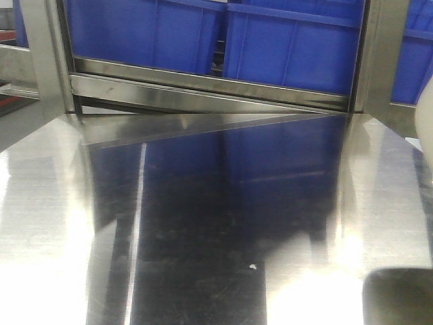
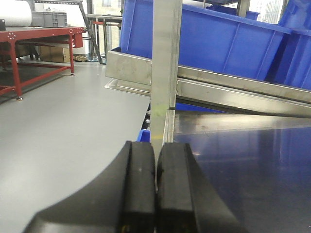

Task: Move white bin to right shelf second layer
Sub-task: 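Lift the white bin off the table with the right gripper, then drive the base away from the table holding the bin in the right gripper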

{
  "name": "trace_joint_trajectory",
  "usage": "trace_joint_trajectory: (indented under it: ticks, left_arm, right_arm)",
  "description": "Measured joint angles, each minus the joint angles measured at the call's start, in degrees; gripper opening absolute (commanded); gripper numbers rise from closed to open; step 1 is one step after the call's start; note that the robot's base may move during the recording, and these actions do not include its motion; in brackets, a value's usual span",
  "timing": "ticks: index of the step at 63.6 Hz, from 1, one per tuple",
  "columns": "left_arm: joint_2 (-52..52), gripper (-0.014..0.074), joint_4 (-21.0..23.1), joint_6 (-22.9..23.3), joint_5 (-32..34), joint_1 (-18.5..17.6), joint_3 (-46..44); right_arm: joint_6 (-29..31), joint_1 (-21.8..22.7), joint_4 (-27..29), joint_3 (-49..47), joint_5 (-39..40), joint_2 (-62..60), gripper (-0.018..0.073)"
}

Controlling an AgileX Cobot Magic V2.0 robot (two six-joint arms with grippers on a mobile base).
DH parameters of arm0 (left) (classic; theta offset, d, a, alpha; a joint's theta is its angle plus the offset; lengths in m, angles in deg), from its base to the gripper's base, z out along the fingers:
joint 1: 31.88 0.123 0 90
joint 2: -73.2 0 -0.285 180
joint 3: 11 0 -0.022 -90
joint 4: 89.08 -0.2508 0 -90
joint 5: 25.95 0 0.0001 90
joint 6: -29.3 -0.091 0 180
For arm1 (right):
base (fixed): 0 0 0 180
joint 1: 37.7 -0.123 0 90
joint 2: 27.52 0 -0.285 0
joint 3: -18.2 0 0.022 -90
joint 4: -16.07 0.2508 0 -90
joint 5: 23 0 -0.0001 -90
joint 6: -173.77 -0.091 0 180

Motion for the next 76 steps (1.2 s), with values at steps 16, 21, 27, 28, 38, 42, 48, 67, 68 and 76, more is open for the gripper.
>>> trace_joint_trajectory:
  ticks: [16,21,27,28,38,42,48,67,68,76]
  left_arm:
    - [0.0,0.0085,0.0,0.0,0.0,0.0,0.0]
    - [0.0,0.0085,0.0,0.0,0.0,0.0,0.0]
    - [0.0,0.0085,0.0,0.0,0.0,0.0,0.0]
    - [0.0,0.0085,0.0,0.0,0.0,0.0,0.0]
    - [0.0,0.0085,0.0,0.0,0.0,0.0,0.0]
    - [0.0,0.0085,0.0,0.0,0.0,0.0,0.0]
    - [0.0,0.0085,0.0,0.0,0.0,0.0,0.0]
    - [0.0,0.0085,0.0,0.0,0.0,0.0,0.0]
    - [0.0,0.0085,0.0,0.0,0.0,0.0,0.0]
    - [0.0,0.0085,0.0,0.0,0.0,0.0,0.0]
  right_arm:
    - [0.0,0.0,0.0,0.0,-0.3,-0.3,0.0050]
    - [0.0,0.0,0.0,0.0,-0.4,-0.3,0.0050]
    - [0.1,0.0,0.0,0.0,-0.4,-0.3,0.0050]
    - [0.1,0.0,0.0,0.0,-0.4,-0.3,0.0050]
    - [0.1,0.0,0.0,0.0,-0.4,-0.3,0.0050]
    - [0.1,0.0,0.0,0.0,-0.4,-0.3,0.0050]
    - [0.1,0.0,0.0,0.0,-0.4,-0.3,0.0050]
    - [0.2,0.0,0.0,0.0,-0.4,-0.3,0.0050]
    - [0.2,0.0,0.0,0.0,-0.4,-0.3,0.0050]
    - [0.2,0.0,0.0,0.0,-0.4,-0.3,0.0050]
